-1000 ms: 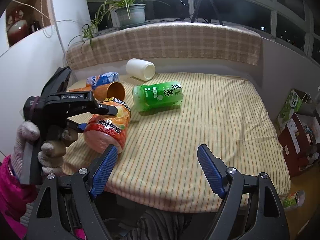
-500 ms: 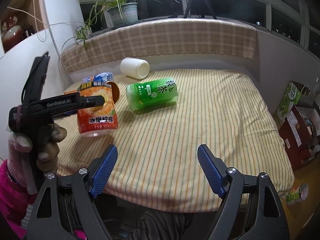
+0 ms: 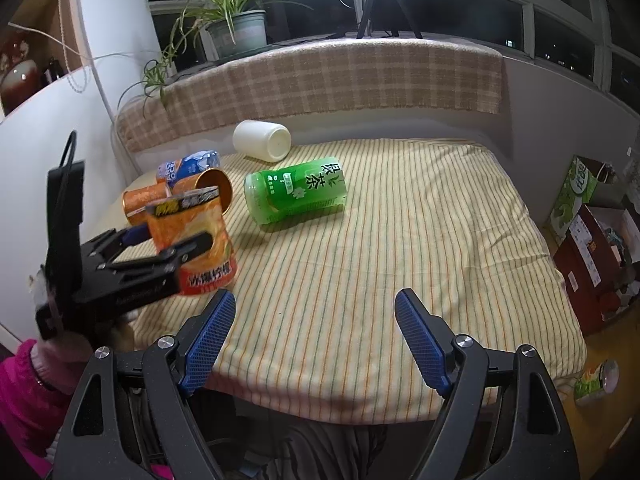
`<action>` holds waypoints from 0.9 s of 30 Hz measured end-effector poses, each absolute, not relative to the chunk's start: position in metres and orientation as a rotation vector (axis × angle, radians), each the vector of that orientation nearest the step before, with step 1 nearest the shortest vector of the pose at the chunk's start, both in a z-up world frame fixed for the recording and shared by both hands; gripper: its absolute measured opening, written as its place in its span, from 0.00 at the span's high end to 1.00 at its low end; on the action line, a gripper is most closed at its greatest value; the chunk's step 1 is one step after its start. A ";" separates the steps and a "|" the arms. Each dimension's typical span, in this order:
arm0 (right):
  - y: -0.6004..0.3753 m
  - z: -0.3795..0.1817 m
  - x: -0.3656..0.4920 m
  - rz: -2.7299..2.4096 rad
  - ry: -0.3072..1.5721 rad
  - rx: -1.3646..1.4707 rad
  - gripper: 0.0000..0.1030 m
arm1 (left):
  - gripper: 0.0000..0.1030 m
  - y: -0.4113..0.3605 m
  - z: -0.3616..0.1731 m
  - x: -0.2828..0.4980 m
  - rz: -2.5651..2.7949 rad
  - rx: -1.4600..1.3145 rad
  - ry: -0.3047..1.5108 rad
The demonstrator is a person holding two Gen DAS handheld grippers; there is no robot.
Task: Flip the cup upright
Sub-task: 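Rotate the canister open end up and set it on the table with the left tool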
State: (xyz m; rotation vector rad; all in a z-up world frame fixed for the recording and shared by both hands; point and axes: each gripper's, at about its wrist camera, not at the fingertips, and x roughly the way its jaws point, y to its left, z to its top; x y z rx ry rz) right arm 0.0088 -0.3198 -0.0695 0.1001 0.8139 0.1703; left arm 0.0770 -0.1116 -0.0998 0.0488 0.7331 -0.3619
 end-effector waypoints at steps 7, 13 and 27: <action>-0.313 -0.072 0.006 0.187 0.819 0.106 0.20 | 0.19 -0.101 -0.098 0.067 -0.430 0.005 0.785; -0.303 -0.071 0.006 0.198 0.796 0.085 0.20 | 0.15 -0.096 -0.093 0.056 -0.456 -0.018 0.779; -0.286 -0.068 0.011 0.142 0.674 0.012 0.20 | 0.15 -0.058 -0.051 0.021 -0.334 -0.029 0.597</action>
